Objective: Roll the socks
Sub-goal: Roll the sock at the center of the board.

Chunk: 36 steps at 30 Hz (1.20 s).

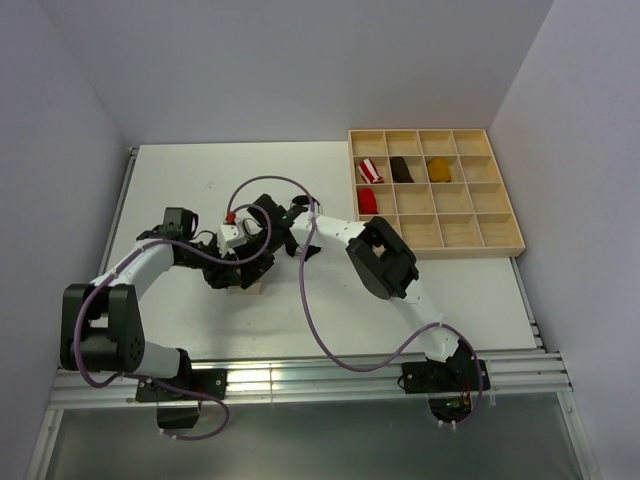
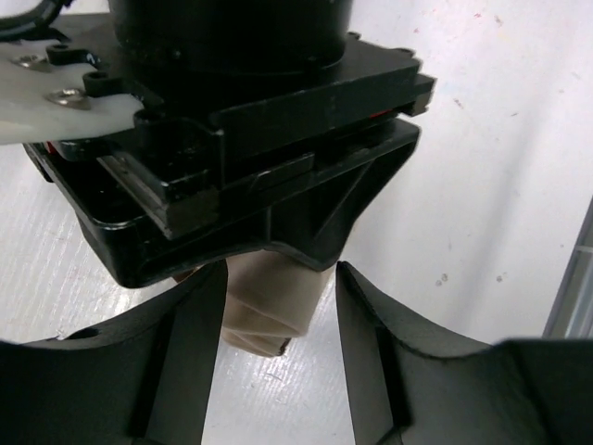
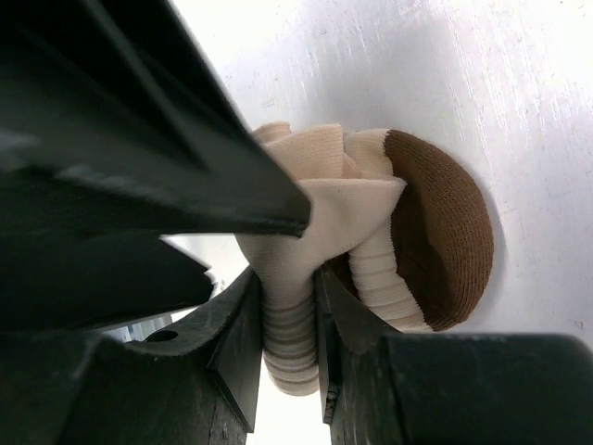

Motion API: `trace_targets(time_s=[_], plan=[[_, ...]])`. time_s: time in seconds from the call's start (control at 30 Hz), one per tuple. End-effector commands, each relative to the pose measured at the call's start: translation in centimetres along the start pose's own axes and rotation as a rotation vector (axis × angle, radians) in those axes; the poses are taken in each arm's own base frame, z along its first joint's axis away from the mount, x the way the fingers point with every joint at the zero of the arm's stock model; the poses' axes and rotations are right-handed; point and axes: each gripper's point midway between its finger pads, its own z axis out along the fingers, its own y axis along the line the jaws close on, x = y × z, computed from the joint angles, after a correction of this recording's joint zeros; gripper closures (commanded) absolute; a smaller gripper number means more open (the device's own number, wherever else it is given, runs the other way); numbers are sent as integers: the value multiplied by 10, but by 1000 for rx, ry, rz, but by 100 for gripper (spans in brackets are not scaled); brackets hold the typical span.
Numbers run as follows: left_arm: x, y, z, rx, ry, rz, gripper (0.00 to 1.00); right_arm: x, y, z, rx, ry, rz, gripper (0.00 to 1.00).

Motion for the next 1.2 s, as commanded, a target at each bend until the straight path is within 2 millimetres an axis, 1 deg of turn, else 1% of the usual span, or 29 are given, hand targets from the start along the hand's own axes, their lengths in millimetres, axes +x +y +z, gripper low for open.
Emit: trace_targets(time_s=[0.0,0.03,0.13,0.27,0.33,0.37,0.43,0.47,0.5,0.57,0.6,0.67,0.73,0.77,0.83,0.87,0.9,0.93,0.97,1.0,1.07,1.1,1.13,1.17], plan=[[5,7,5,-14,15,7,46,35,-29,12,68,95,94,82],[9,7,6,-9,26,-1,46,35,-30,11,66,95,97,83],[12,5,7,12,44,-6,46,36,-29,13,61,97,97,83],[18,7,8,19,81,-29,48,37,-30,13,61,100,97,83],[21,7,8,31,98,-53,51,37,-31,13,60,102,99,83],[18,10,8,30,99,-58,52,37,-30,14,57,103,98,83],[20,8,9,52,114,-91,57,38,-30,14,57,104,99,83],[18,11,9,48,116,-94,59,39,-30,14,60,107,102,83],[18,12,9,48,119,-111,63,39,-30,13,60,106,99,83],[21,13,11,51,127,-133,66,39,-30,13,64,107,100,83],[21,13,12,51,128,-147,69,39,-31,13,67,105,100,83],[24,15,14,48,137,-162,72,39,-30,12,69,101,101,83],[30,16,16,45,156,-193,78,40,-30,12,71,100,104,82],[31,19,17,37,161,-197,79,37,-29,10,73,92,105,81],[36,21,18,27,185,-235,87,39,-29,11,77,88,109,80],[37,26,20,2,185,-263,91,34,-28,9,86,68,106,77],[40,28,22,-6,194,-277,92,36,-32,8,107,64,114,76],[41,30,22,-13,199,-288,93,31,-29,4,113,44,103,72],[42,34,23,-35,207,-317,97,25,-28,4,118,15,95,70],[45,33,24,-25,213,-331,98,31,-30,4,130,15,109,69],[44,37,24,-30,211,-365,100,18,-28,-3,152,-48,101,65],[45,40,23,-40,209,-374,100,24,-30,-4,155,-51,118,64],[45,42,23,-43,211,-376,100,17,-23,-10,146,-80,109,62],[47,43,23,-50,218,-392,100,19,-25,-12,143,-106,124,62]])
